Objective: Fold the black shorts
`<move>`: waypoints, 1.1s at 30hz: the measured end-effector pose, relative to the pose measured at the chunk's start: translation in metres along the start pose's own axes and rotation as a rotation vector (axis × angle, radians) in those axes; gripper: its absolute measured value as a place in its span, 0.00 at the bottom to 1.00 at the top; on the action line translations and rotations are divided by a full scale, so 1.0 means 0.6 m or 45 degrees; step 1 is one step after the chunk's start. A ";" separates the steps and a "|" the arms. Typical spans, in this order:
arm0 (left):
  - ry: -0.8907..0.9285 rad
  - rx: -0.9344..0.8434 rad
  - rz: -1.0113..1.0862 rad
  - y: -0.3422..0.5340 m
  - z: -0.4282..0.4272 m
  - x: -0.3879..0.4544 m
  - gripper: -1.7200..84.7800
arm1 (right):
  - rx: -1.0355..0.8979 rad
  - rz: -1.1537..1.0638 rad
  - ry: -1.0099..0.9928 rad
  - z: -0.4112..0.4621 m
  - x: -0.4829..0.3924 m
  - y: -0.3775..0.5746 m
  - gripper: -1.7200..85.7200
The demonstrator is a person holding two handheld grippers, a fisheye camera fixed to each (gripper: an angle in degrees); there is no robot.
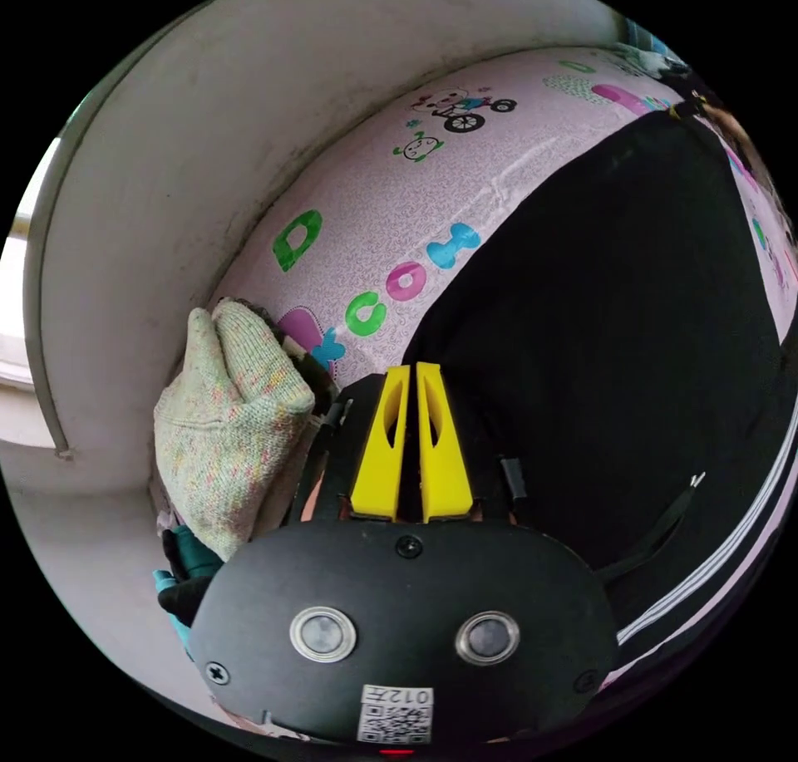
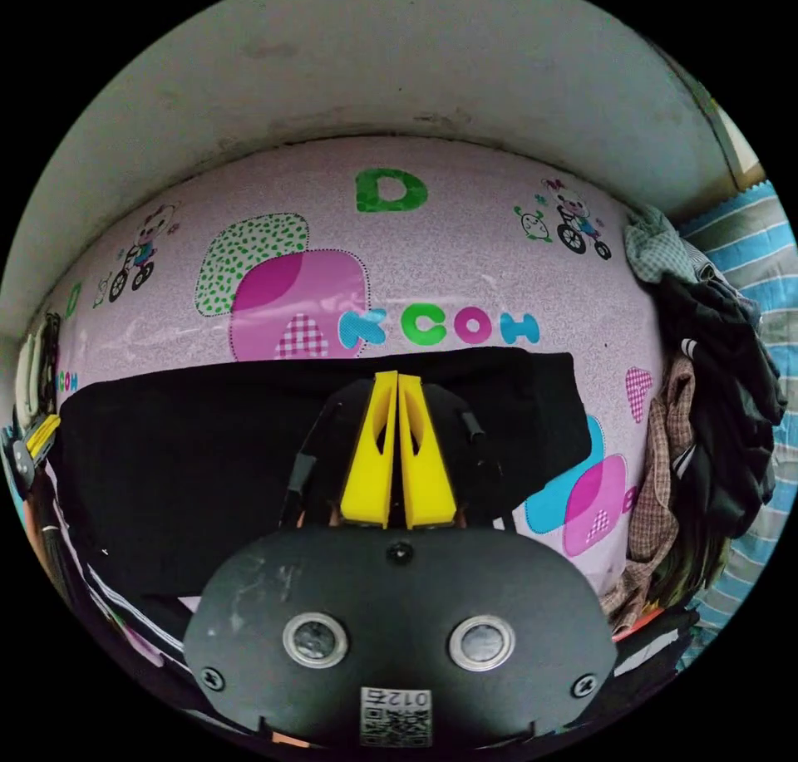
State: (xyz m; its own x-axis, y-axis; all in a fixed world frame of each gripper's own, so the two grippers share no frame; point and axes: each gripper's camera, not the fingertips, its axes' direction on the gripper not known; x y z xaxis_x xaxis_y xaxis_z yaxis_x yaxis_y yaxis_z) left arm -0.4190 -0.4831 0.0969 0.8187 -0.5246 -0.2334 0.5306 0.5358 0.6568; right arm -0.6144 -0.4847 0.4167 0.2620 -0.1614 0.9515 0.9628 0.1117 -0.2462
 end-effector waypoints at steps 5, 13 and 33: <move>-0.055 -0.018 0.041 0.027 -0.040 0.031 0.02 | 0.127 0.036 -0.082 -0.093 0.023 0.070 0.01; 0.051 0.166 0.221 0.220 -0.244 0.082 0.02 | 0.248 0.072 -0.256 -0.270 0.098 0.293 0.01; 0.259 0.040 0.275 0.460 -0.257 0.278 0.02 | 0.197 0.262 -0.354 -0.207 0.062 0.284 0.10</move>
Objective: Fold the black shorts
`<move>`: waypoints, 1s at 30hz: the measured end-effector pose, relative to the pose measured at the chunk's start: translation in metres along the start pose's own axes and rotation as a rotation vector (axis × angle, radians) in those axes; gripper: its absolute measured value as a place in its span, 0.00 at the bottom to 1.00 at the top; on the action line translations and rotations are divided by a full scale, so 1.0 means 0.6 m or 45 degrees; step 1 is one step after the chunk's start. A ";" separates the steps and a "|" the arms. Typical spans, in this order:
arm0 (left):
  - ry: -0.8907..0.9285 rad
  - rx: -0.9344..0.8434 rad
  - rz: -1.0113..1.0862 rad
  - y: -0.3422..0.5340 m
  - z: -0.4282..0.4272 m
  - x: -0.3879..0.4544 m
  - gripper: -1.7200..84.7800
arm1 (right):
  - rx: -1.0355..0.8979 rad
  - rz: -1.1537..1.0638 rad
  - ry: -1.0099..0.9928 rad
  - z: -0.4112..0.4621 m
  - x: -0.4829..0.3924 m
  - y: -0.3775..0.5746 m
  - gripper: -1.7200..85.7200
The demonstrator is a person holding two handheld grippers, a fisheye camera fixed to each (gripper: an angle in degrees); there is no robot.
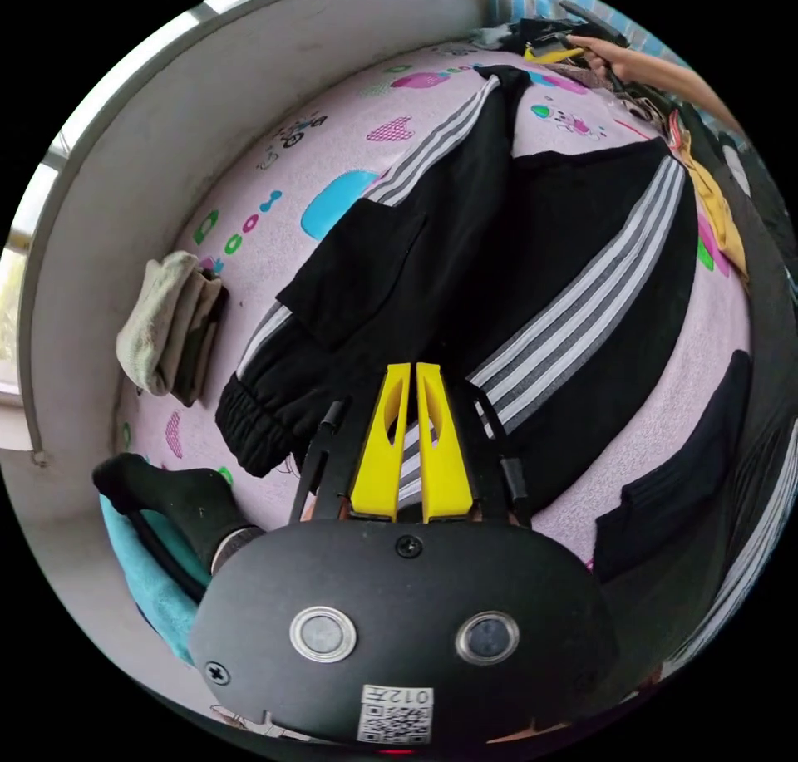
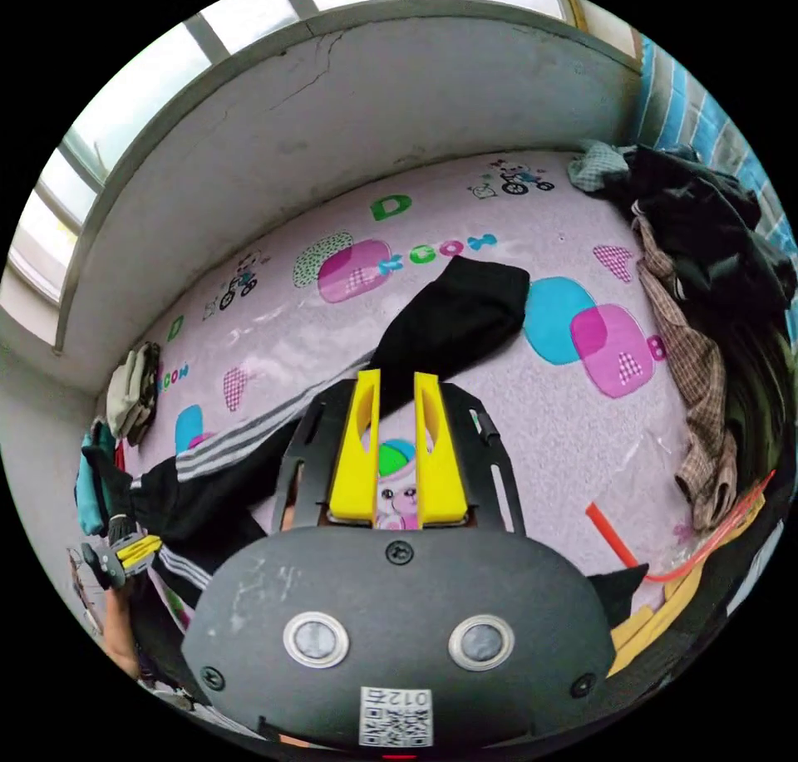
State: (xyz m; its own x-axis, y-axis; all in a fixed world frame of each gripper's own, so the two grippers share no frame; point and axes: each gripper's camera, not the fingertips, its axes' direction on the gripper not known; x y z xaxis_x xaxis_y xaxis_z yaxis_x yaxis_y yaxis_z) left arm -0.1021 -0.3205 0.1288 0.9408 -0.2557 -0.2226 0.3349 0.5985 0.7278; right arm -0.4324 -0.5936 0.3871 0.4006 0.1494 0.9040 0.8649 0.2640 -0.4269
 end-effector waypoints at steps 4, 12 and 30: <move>-0.063 -0.069 0.085 -0.002 -0.009 0.019 0.02 | -0.052 -0.110 0.258 0.072 -0.062 -0.079 0.14; -0.003 -0.092 0.027 0.029 -0.024 0.003 0.02 | -0.076 -0.143 0.535 0.044 -0.008 -0.062 0.02; -0.228 -0.272 0.238 0.189 -0.099 0.018 0.02 | -0.122 0.719 -0.360 -0.306 0.557 0.527 0.02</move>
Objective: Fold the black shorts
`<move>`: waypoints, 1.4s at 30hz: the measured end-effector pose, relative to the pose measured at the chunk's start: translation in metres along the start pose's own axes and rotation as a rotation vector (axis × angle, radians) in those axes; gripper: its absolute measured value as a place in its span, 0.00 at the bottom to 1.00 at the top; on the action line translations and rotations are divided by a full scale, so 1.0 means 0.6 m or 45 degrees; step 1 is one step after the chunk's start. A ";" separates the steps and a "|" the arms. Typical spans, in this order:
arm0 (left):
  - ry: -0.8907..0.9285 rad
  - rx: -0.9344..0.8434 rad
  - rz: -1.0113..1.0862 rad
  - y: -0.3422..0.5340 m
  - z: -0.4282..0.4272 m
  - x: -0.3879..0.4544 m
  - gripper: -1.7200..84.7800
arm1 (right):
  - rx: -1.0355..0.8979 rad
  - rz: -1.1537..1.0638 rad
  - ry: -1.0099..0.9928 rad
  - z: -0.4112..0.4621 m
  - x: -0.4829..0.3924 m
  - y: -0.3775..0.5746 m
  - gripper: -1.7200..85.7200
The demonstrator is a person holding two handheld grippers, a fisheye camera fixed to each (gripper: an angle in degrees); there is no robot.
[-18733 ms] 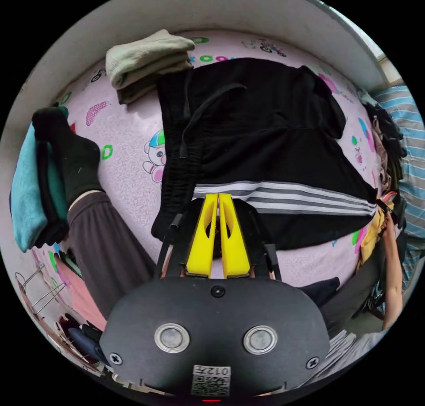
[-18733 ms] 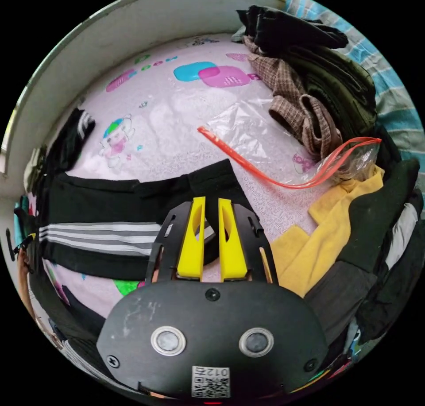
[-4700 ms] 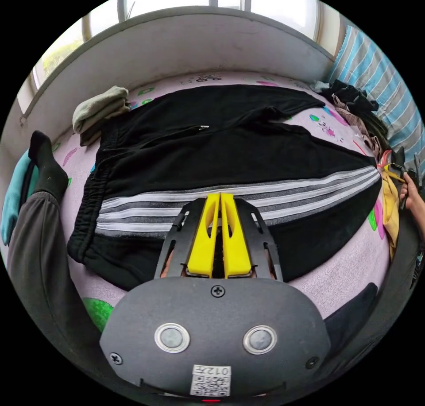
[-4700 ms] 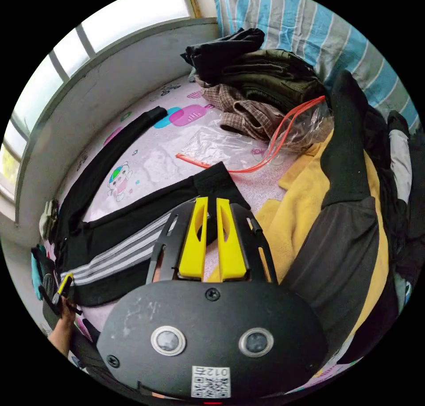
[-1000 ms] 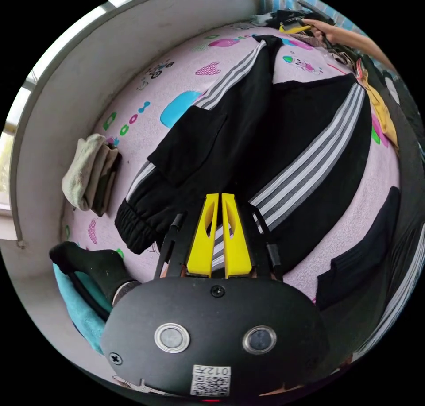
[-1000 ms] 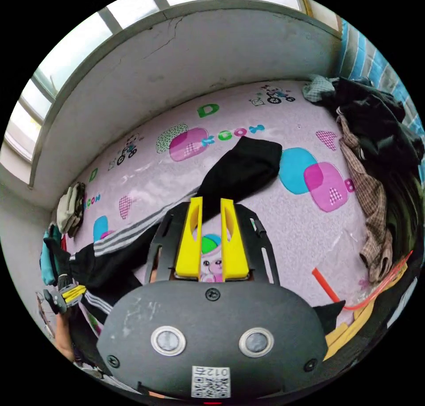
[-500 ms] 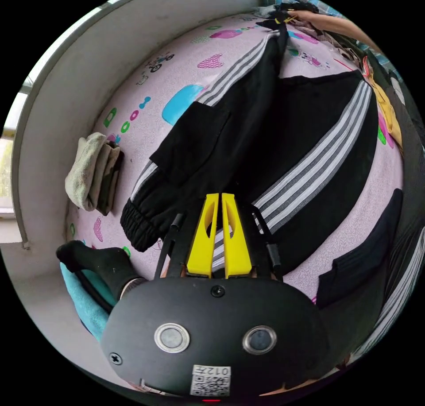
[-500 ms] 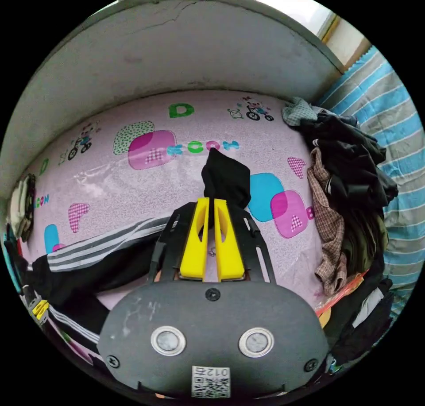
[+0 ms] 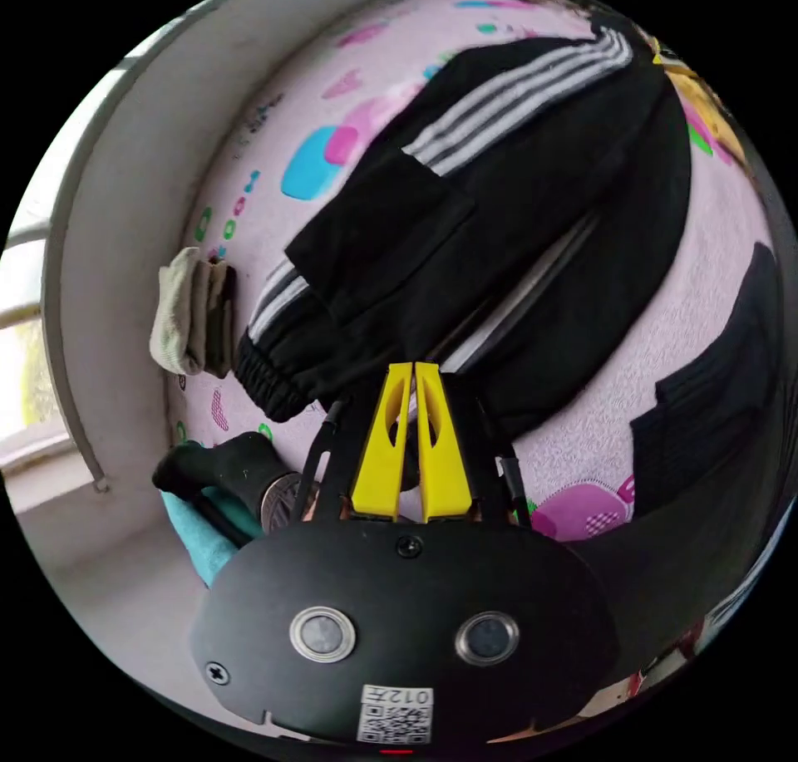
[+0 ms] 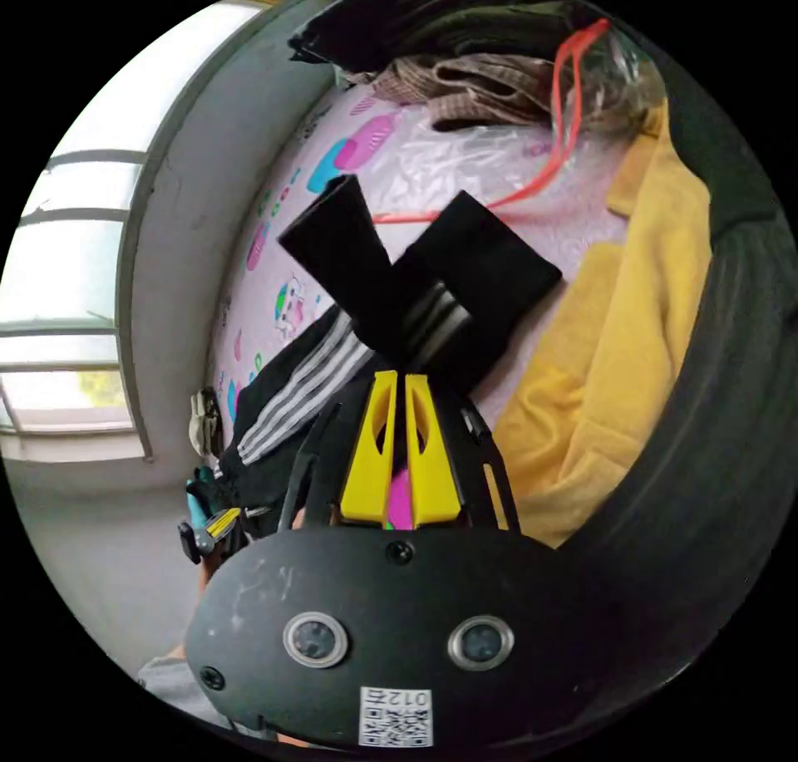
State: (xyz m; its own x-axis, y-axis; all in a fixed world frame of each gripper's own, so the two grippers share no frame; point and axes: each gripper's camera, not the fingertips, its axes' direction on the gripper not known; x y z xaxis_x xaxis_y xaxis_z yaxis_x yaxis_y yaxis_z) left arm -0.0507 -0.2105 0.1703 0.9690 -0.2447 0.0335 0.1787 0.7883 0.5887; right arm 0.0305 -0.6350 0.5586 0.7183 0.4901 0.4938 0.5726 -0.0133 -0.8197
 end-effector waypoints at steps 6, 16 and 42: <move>0.099 -0.057 -0.194 0.031 -0.021 -0.072 0.02 | 0.113 -0.080 0.009 -0.074 0.041 0.016 0.04; 0.740 0.199 -1.297 0.307 -0.058 -0.321 0.04 | 0.045 0.199 -0.190 -0.147 0.183 0.003 0.10; 1.242 0.325 -1.908 0.470 0.102 -0.494 0.06 | 0.147 0.321 -0.371 -0.276 0.315 0.004 0.08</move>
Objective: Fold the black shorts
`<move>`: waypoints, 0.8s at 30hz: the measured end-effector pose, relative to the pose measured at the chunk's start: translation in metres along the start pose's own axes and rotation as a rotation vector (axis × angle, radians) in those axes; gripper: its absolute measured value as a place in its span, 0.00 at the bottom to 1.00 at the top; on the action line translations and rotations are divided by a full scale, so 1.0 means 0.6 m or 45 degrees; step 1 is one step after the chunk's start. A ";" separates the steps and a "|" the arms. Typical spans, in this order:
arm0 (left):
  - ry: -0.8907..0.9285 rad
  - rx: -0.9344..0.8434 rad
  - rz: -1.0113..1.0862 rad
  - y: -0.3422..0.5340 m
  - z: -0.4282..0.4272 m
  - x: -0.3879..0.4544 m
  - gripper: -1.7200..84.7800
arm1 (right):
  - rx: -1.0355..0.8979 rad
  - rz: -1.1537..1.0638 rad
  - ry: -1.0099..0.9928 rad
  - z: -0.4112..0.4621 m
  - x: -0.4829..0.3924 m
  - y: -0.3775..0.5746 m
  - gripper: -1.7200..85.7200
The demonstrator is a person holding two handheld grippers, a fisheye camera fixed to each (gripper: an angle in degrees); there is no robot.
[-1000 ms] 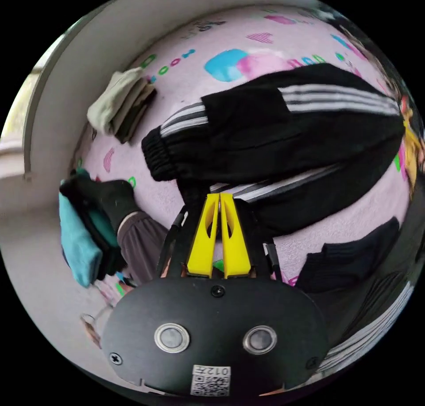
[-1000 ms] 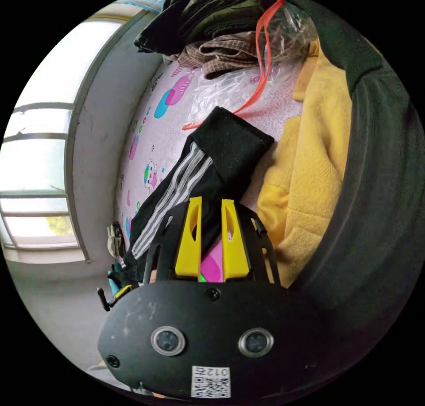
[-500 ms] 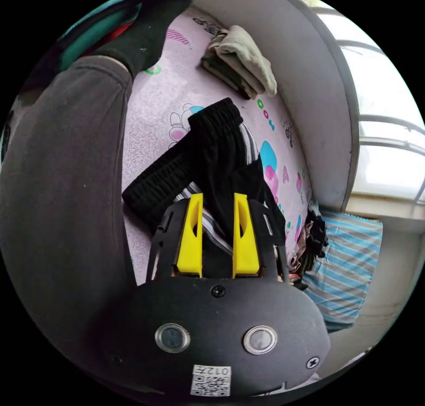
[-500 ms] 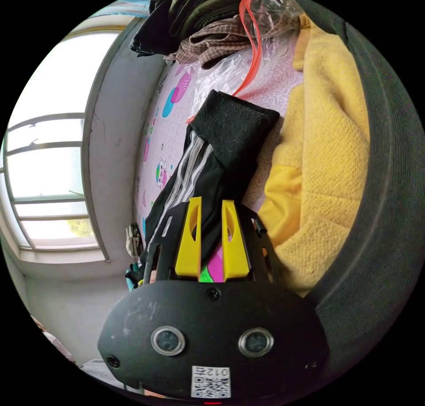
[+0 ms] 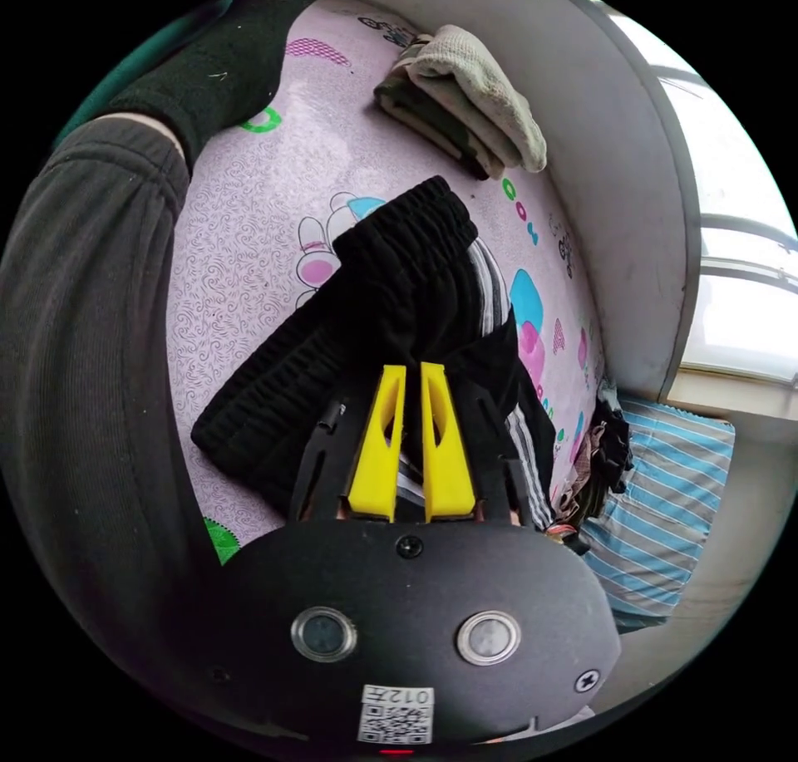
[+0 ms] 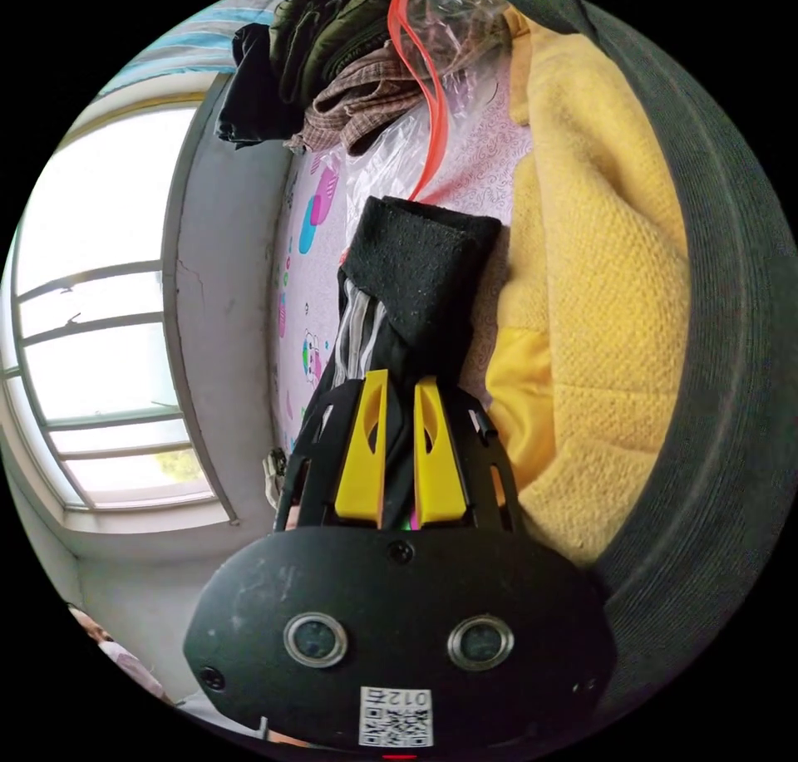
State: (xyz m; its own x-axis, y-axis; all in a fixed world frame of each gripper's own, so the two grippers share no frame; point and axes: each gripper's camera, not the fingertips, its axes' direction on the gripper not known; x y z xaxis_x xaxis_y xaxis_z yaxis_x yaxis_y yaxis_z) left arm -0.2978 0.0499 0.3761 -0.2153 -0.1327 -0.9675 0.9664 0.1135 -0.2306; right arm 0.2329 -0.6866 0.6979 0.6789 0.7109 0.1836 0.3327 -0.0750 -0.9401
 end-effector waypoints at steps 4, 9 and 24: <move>0.025 0.007 0.037 -0.003 -0.024 0.003 0.04 | 0.002 0.004 0.003 -0.009 0.004 0.003 0.06; 0.095 0.013 0.097 -0.003 -0.061 0.022 0.03 | 0.045 -0.069 0.049 -0.027 -0.019 0.016 0.02; 0.244 0.257 0.477 0.058 -0.232 0.186 0.02 | 0.033 -0.571 -0.058 -0.093 -0.252 -0.038 0.01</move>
State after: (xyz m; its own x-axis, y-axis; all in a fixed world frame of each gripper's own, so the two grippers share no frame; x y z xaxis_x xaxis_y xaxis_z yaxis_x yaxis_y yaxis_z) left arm -0.3079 0.1759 0.2458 0.1503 0.0678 -0.9863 0.9864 -0.0774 0.1450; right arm 0.1591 -0.8312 0.7075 0.4418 0.6993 0.5620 0.5707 0.2643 -0.7775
